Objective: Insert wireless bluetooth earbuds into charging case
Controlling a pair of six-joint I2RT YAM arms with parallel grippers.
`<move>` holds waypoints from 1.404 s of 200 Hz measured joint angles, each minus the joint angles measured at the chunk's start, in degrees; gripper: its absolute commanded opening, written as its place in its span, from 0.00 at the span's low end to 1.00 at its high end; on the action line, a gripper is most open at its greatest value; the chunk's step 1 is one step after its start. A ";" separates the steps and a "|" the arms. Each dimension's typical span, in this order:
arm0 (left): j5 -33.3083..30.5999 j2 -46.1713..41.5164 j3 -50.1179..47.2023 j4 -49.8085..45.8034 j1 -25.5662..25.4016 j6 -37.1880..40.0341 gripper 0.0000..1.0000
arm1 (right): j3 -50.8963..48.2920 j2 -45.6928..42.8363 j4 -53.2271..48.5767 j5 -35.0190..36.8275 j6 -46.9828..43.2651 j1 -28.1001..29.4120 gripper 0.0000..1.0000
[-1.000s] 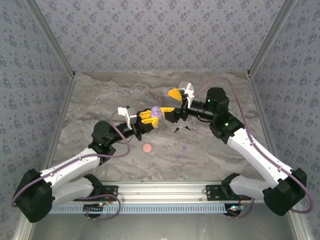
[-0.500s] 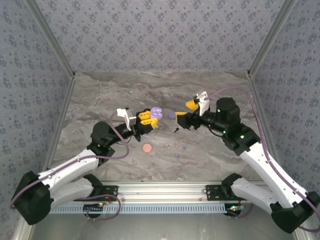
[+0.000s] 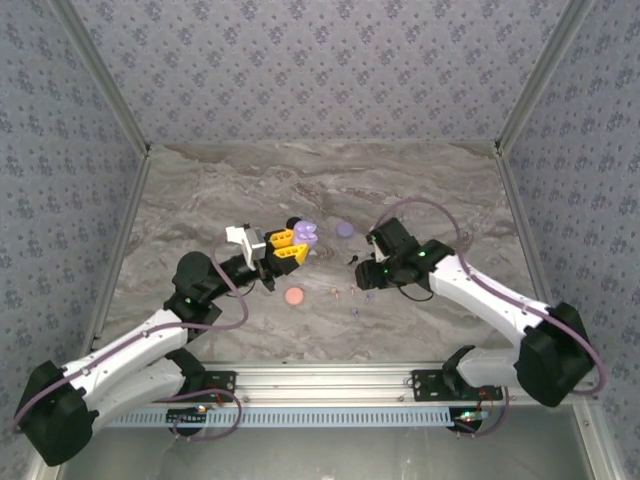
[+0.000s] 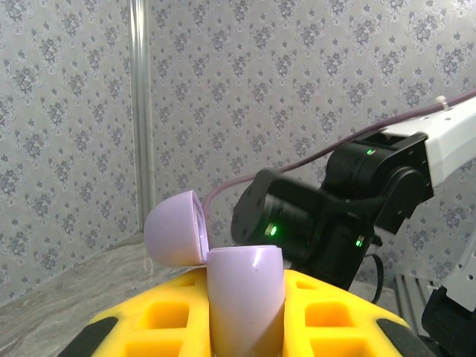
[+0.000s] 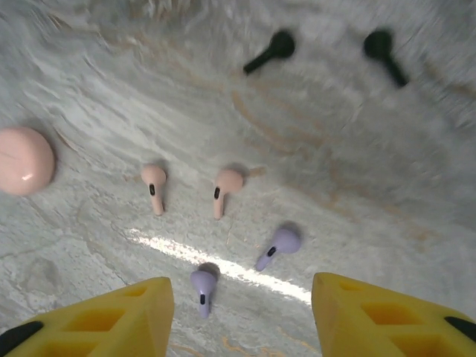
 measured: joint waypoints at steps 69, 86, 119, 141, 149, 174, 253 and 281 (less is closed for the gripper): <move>-0.76 -1.79 -0.50 -1.09 0.00 0.44 0.00 | 3.32 14.51 -2.69 1.73 5.03 9.75 0.46; -0.94 -1.84 -0.68 -1.14 0.00 0.48 0.00 | 5.27 17.62 -3.13 2.56 5.55 11.06 0.44; -1.07 -2.21 -0.68 -1.20 0.00 0.83 0.00 | 7.93 21.86 -4.31 4.55 5.62 12.37 0.44; -1.07 -2.47 -0.68 -1.25 0.00 0.85 0.00 | 8.15 22.53 -4.98 5.35 5.62 12.46 0.43; -1.07 -2.49 -0.68 -1.27 0.00 0.87 0.00 | 8.15 22.60 -5.20 5.46 5.62 12.46 0.43; -1.09 -2.49 -0.68 -1.29 0.00 0.87 0.00 | 8.15 22.80 -5.46 5.57 5.64 12.57 0.42; -1.07 -2.47 -0.68 -1.33 0.00 0.90 0.00 | 8.15 24.09 -6.05 5.49 6.03 13.57 0.35; -1.07 -2.47 -0.68 -1.49 0.00 1.05 0.00 | 8.20 24.17 -6.10 5.79 6.01 13.57 0.30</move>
